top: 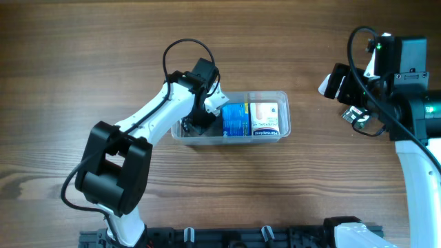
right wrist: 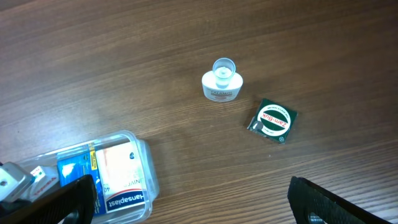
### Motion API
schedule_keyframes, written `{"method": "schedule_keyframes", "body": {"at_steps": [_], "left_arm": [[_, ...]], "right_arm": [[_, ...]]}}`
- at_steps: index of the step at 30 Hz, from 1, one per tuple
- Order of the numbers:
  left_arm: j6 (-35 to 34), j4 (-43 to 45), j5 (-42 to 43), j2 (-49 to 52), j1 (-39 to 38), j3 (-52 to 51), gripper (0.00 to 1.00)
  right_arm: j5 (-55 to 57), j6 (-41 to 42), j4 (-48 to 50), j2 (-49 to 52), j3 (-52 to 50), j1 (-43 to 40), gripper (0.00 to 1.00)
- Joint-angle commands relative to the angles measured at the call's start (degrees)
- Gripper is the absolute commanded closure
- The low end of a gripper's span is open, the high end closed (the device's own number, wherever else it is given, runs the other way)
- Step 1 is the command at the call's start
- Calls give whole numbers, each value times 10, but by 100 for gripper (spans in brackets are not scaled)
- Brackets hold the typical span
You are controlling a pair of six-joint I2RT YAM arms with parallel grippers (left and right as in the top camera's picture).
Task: Pack container
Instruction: 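Lower the Panadol box into the container beside the Vicks box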
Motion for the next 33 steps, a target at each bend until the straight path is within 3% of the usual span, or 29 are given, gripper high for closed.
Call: {"method": "schedule_keyframes", "body": {"at_steps": [1,6,10,18,33], "left_arm": [[-63,2,-50,1,-22,-2,96],[-102,21,-87,-2,-57,-2,96],[-160,32,-165,-5,-69,-2,96],[-255,60,-184,-6,-68,-2,96],[-339,111,-250,-39,-97,-2,96]], "right_arm": [[5,-7,2,5,2,-1,0],[5,-7,2,5,2,-1,0],[5,-7,2,5,2,-1,0],[5,-6,2,5,2,-1,0],[5,-7,2,5,2,-1,0]]}}
